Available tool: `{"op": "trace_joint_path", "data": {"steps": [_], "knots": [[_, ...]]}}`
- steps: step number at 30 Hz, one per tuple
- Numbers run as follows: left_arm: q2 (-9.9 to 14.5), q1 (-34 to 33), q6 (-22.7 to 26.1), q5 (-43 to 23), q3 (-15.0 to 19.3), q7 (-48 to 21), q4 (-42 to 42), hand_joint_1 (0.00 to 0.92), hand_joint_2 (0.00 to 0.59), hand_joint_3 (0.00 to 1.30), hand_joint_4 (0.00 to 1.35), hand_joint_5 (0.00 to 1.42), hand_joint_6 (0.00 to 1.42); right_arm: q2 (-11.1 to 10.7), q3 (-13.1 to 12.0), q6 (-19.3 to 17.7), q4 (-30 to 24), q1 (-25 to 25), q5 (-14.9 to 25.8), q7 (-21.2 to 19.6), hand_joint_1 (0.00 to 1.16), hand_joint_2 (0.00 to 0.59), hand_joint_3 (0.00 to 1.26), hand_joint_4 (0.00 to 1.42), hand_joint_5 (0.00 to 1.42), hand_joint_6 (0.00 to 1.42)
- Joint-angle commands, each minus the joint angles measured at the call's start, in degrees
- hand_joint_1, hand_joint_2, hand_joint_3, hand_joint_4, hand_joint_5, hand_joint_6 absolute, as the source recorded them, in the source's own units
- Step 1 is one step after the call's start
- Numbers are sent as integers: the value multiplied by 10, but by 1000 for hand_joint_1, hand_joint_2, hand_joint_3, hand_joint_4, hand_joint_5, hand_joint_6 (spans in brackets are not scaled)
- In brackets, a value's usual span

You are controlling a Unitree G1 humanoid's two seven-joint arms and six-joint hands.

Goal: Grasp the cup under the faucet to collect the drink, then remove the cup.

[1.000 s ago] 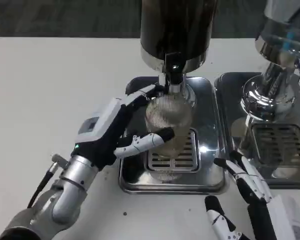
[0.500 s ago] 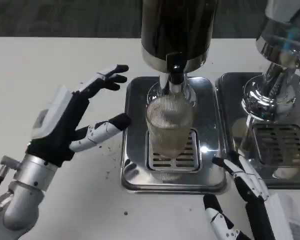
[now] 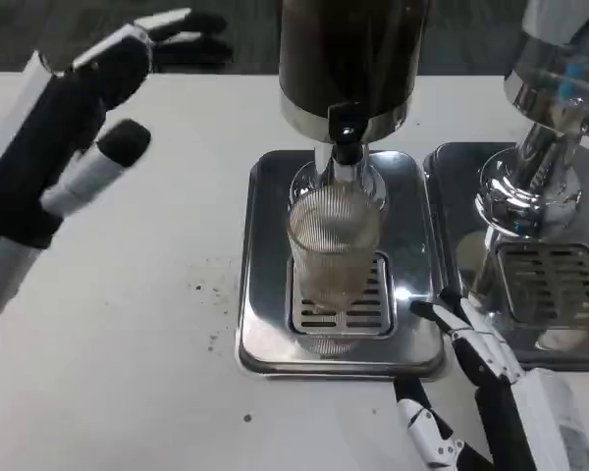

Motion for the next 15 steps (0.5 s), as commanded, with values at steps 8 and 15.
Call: {"op": "trace_joint_path", "data": {"steps": [8,15], "knots": [[-25,-69,355,-166,66,-333,-58,0,60,128,42,72,34,7,5,-15,32,-22,10,-17,220,401,239,96,110,268],[-61,-101,410,-121,93,-354,-41,0,54,148,82,96,24,14,7,-18,44,-22,15,-29,220,401,241,107,121,265]]}}
